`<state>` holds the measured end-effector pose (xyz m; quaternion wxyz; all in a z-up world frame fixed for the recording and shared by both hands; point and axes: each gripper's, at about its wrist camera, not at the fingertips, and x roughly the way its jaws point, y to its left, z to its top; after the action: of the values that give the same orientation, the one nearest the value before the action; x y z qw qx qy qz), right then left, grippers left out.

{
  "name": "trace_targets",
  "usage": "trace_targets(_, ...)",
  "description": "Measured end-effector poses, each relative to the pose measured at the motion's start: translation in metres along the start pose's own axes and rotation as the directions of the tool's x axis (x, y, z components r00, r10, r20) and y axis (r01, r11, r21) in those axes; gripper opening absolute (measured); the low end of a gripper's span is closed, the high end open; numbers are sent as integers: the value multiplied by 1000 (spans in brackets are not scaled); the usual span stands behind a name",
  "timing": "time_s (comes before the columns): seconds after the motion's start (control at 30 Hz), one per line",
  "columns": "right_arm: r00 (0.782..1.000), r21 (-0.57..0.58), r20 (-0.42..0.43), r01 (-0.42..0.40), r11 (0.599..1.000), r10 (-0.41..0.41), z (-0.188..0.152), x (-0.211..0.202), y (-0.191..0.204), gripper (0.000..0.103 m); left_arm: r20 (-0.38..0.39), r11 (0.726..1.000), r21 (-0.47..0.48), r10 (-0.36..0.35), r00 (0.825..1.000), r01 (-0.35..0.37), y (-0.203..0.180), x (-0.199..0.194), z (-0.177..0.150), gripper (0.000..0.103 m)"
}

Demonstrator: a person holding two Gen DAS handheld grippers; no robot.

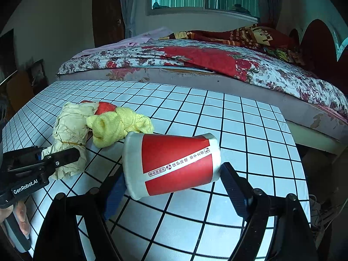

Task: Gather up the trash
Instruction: 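Grasp the beige cloth with the left gripper while the right grasps the red-and-white paper cup, then carry the beige cloth and paper cup over the black bin with both grippers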

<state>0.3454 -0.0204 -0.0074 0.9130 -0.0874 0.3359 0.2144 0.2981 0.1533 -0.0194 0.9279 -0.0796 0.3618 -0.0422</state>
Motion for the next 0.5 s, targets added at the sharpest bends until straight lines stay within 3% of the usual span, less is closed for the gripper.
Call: trace_targets(0.5, 997, 62, 58, 47, 997, -51, -45, -94, -14, 84, 38, 997, 62, 43, 998, -46, -25, -68, -37, 20)
